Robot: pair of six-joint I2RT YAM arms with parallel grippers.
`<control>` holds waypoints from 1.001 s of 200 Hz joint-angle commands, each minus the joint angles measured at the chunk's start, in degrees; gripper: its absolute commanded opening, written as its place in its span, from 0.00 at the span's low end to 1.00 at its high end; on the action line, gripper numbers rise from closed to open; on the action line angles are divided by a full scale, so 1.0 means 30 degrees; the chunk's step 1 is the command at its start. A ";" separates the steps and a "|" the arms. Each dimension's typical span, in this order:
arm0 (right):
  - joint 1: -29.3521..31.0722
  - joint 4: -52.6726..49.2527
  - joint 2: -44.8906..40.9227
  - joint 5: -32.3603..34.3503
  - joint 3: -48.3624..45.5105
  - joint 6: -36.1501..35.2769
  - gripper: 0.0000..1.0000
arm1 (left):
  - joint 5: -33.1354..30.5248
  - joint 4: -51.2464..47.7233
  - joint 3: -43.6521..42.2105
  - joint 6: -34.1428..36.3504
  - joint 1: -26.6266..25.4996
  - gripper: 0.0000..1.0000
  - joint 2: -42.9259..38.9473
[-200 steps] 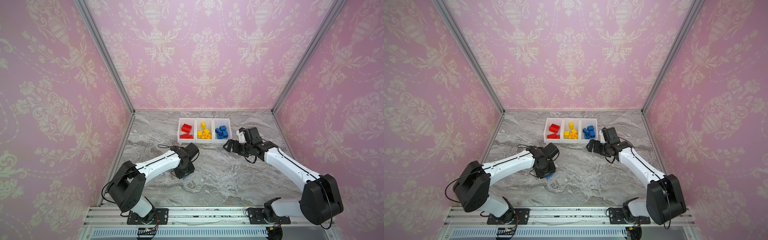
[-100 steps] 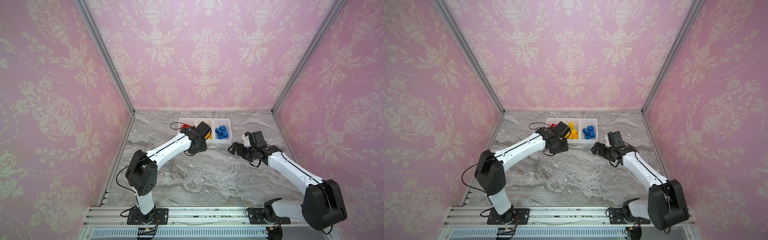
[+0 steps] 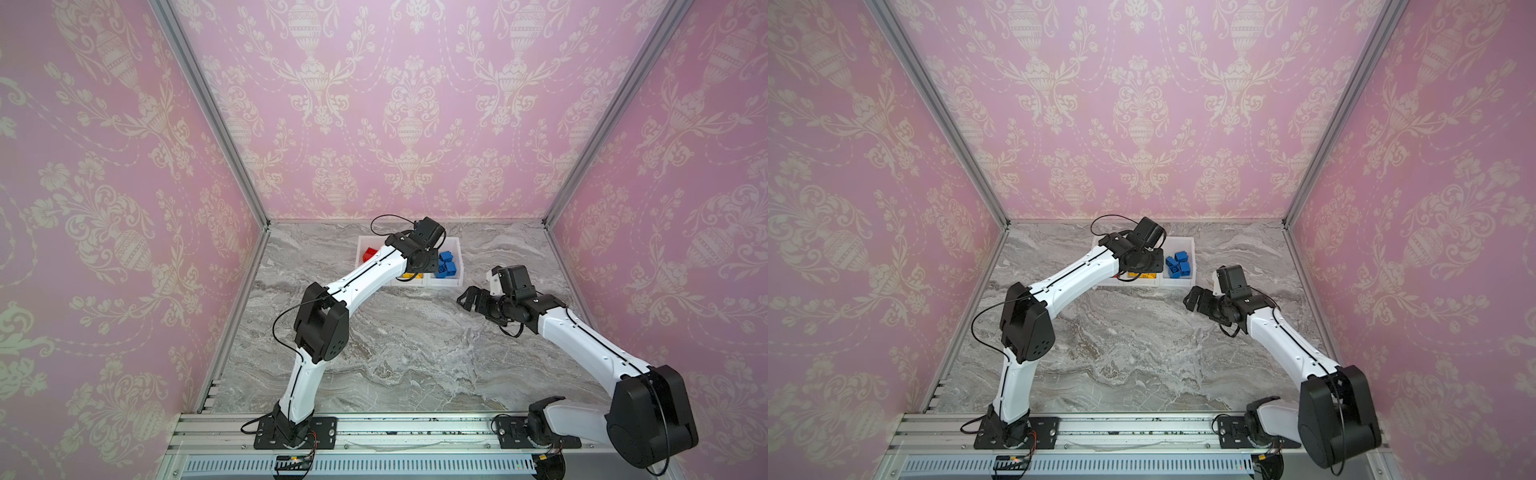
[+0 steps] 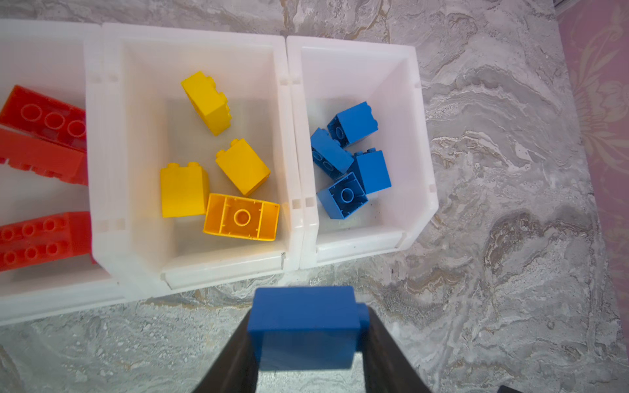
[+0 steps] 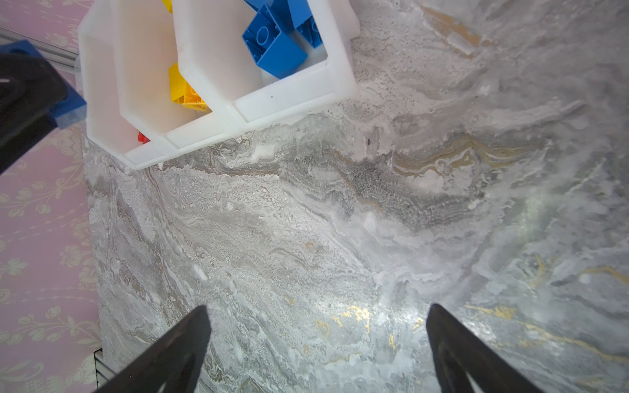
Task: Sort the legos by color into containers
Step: 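Carry the blue brick with the left gripper over the blue-brick compartment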
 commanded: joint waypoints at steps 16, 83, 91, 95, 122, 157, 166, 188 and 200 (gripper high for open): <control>-0.0107 -0.0119 -0.0754 -0.0078 -0.0325 0.0367 1.00 | -0.0513 0.2441 0.1896 0.2308 0.0086 0.35 0.1730; -0.0133 -0.0511 -0.1522 0.0123 -0.0479 0.0363 1.00 | -0.0078 0.4355 0.5194 0.4132 0.0040 0.35 0.4903; -0.0126 -0.0562 -0.1557 0.0161 -0.0472 0.0322 1.00 | 0.0015 0.4403 0.5581 0.4290 0.0033 0.35 0.5235; -0.0131 -0.0588 -0.1553 0.0170 -0.0458 0.0318 1.00 | 0.0035 0.4452 0.5733 0.4349 0.0079 0.35 0.5400; -0.0127 -0.0607 -0.1616 0.0159 -0.0384 0.0331 1.00 | 0.0267 0.4466 0.6783 0.4591 0.0193 0.35 0.6416; -0.0118 -0.0597 -0.1678 0.0210 -0.0434 0.0368 1.00 | 0.0298 0.4161 0.8055 0.4711 0.0496 0.35 0.7494; -0.0133 -0.0610 -0.1689 0.0182 -0.0427 0.0367 1.00 | 0.0316 0.4047 0.8267 0.4729 0.0535 0.36 0.7706; -0.0122 -0.0647 -0.1735 0.0222 -0.0457 0.0367 1.00 | 0.0273 0.3949 0.8454 0.4856 0.0613 0.42 0.7904; -0.0129 -0.0663 -0.1739 0.0211 -0.0415 0.0359 1.00 | 0.0201 0.3881 0.8469 0.4857 0.0593 0.49 0.7860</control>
